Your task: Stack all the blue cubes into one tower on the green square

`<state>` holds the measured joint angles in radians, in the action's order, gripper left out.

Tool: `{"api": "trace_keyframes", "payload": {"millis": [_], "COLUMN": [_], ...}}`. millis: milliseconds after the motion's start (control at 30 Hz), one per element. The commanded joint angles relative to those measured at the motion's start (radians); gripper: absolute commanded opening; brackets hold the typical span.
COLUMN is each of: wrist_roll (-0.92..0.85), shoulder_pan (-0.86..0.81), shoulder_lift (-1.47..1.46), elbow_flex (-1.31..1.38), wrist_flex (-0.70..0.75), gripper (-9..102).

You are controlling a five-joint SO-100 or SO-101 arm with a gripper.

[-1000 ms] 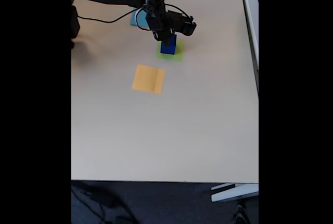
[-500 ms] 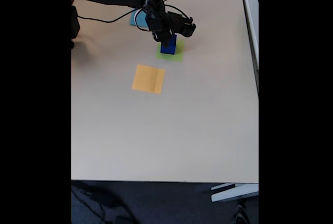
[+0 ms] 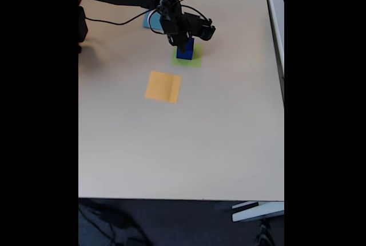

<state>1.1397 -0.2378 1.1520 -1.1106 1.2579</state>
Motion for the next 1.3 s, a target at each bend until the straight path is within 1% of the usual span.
{"api": "trace_keyframes", "payload": {"millis": [0,67,533,667,833,1033,1167,1267], "wrist_roll": [0.006,0.008,-0.021,-0.035,-0.052,-0.083,-0.078,-0.081], "shoulder_pan": [0.003,0.003,-0.017,-0.035,-0.057,-0.071,-0.061,-0.054], "shoulder_lift": [0.043,0.043,0.078,0.086,0.091,0.123,0.224,0.37], "elbow_flex": [0.055,0.055,0.048,0.081,0.167,0.242,0.238,0.149], "wrist_flex": [-0.002,-0.002,0.014,0.061,0.173,0.261,0.33,0.345], "gripper": [2,0,0,0,0,0,0,0]}}
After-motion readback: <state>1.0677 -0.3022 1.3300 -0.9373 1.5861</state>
